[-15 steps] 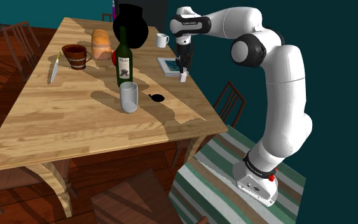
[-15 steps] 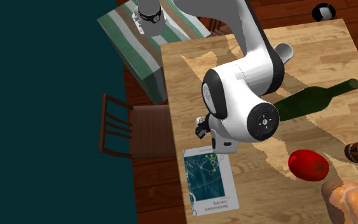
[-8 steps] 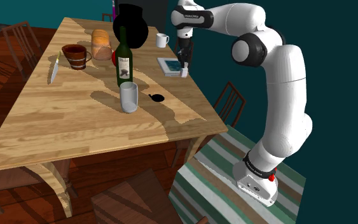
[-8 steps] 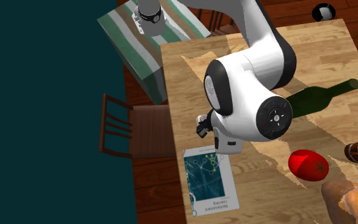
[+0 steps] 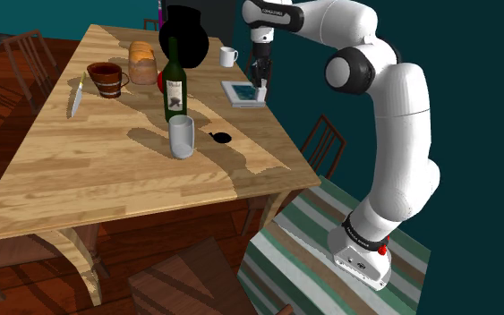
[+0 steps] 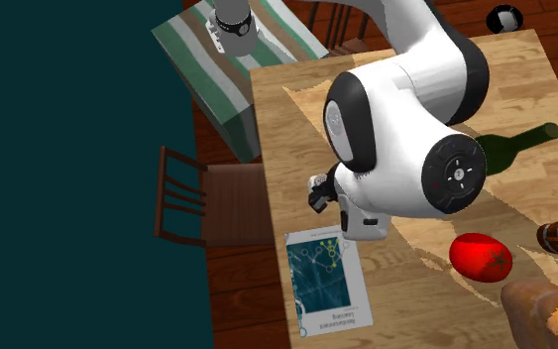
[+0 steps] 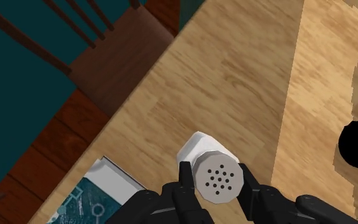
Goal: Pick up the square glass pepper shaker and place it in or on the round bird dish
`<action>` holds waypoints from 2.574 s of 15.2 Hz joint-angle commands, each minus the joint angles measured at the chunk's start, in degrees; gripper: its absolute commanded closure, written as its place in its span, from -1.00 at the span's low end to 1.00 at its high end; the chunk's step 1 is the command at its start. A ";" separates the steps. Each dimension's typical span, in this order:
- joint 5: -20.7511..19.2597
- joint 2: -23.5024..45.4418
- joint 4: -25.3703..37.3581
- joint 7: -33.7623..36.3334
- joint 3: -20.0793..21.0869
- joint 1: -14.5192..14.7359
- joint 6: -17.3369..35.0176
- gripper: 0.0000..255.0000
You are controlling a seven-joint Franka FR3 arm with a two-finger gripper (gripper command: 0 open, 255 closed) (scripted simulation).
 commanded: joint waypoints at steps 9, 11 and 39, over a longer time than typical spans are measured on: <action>-0.15 -9.40 -11.90 9.81 2.40 8.18 1.96 1.00; -0.06 -10.68 -13.30 12.10 3.08 9.87 2.01 1.00; 0.85 -12.28 -27.85 22.96 6.71 17.53 14.82 1.00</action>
